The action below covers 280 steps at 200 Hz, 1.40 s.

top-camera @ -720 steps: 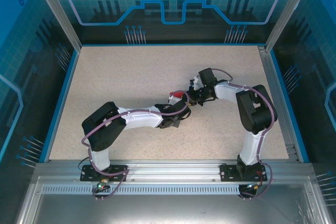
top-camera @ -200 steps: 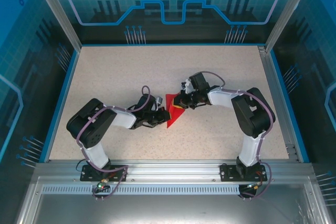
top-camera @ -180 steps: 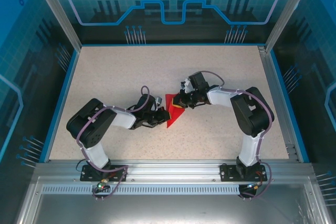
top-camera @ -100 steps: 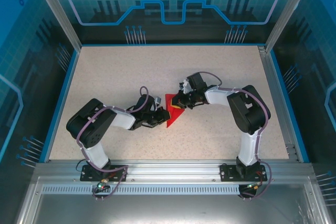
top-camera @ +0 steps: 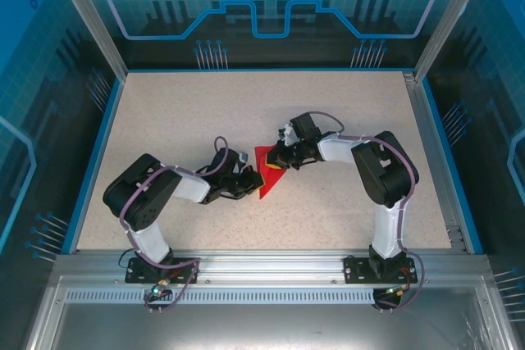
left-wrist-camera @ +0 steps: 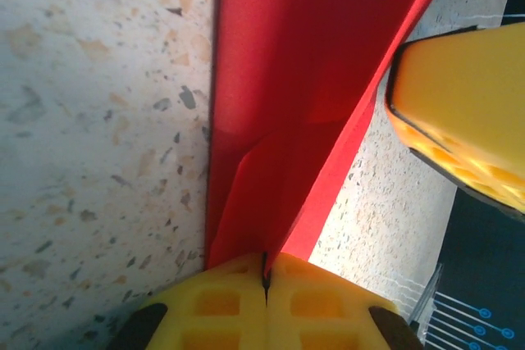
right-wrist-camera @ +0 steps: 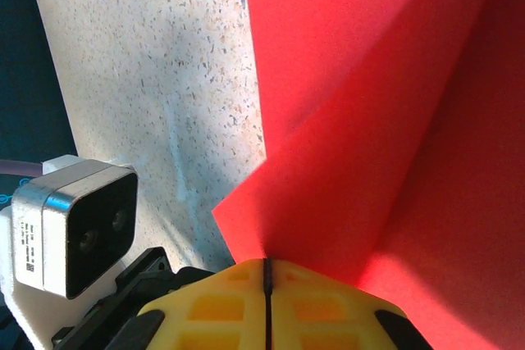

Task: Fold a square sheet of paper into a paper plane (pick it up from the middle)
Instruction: Fourth fold the wing at the center of the table.

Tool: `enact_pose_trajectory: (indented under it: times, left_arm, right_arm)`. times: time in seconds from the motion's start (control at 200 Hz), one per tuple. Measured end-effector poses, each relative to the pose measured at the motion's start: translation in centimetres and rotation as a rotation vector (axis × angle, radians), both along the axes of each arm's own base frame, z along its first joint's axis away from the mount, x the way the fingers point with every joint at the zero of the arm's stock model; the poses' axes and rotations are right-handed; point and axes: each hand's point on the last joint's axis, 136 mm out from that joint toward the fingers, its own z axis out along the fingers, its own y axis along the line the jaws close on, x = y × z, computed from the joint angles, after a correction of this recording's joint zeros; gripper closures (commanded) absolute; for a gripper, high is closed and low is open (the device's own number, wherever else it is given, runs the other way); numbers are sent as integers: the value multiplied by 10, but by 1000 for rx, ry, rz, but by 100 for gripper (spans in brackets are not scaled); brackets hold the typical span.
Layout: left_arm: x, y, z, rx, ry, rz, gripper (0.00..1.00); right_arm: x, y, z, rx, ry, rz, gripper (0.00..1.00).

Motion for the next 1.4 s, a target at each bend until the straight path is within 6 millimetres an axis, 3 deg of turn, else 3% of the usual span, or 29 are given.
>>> enact_pose_trajectory:
  times: [0.25,0.61,0.85,0.97,1.24,1.4]
  left_arm:
    - [1,0,1,-20,4,12,100]
    - [0,0,0,-12,-8,0,100]
    - [0,0,0,-9,-13,-3,100]
    - [0,1,0,-3,-20,-9,100]
    - [-4,6,2,34,-41,-46,100]
    - [-7,3,3,35,-45,-88,100]
  right_arm:
    - [1,-3,0,-20,2,-8,94]
    - [3,-27,-2,-88,-17,-65,97]
    - [6,-33,-27,-173,28,-69,98]
    - [7,-35,-28,-185,25,-74,99]
    - [-14,-49,-27,-216,9,-128,97]
    - [-16,-50,-27,-217,10,-130,95]
